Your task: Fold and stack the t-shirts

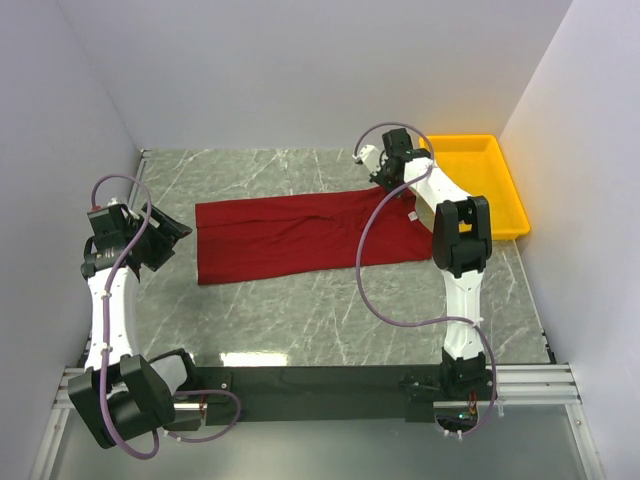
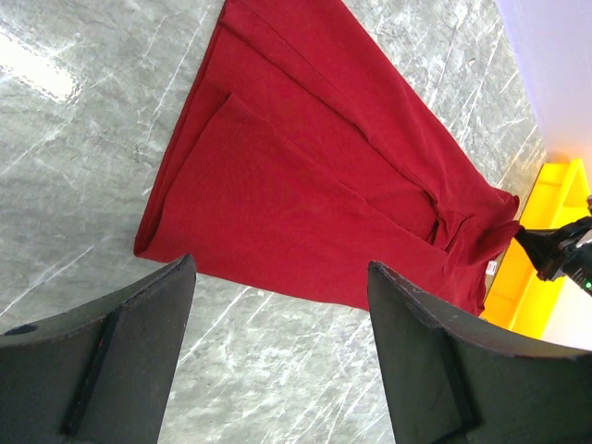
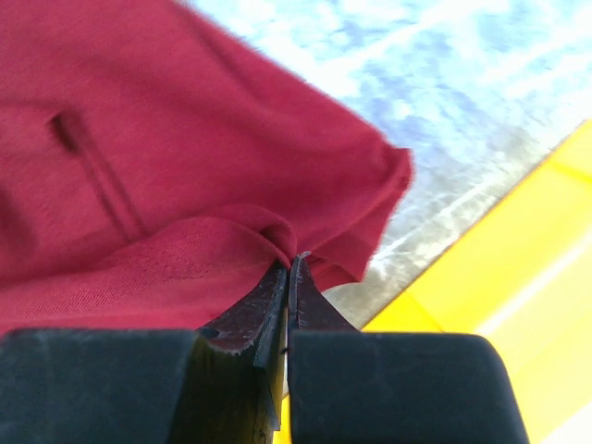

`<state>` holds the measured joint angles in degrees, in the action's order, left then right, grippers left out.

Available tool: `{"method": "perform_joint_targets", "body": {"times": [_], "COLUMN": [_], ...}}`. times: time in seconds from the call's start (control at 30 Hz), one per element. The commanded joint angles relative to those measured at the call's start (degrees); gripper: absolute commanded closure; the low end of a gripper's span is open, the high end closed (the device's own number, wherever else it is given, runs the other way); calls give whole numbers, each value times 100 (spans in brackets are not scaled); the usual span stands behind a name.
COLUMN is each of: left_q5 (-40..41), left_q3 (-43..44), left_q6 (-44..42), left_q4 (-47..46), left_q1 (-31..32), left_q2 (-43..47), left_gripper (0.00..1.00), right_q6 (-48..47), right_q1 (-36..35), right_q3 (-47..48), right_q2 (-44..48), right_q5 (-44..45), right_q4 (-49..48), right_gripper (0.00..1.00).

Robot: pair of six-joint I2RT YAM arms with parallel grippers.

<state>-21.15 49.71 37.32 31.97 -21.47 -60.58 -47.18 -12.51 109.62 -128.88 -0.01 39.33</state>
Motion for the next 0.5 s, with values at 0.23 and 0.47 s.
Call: {"method": "perform_joint_targets", "body": {"times": [0.23, 0.47], "left_q5": [-56, -47], "left_q3": [-32, -32], "left_q6": [12, 3], "left_q4": [-155, -147], "left_q1": [-32, -32], "left_q2": [64, 55], "left_gripper": [20, 20], "right_q6": [789, 737], "right_q1": [-67, -85], "right_q3": [270, 112], "right_q2": [-190, 117], "right_q5": [836, 547], "right_q4": [-918, -910], "right_gripper": [92, 37]}}
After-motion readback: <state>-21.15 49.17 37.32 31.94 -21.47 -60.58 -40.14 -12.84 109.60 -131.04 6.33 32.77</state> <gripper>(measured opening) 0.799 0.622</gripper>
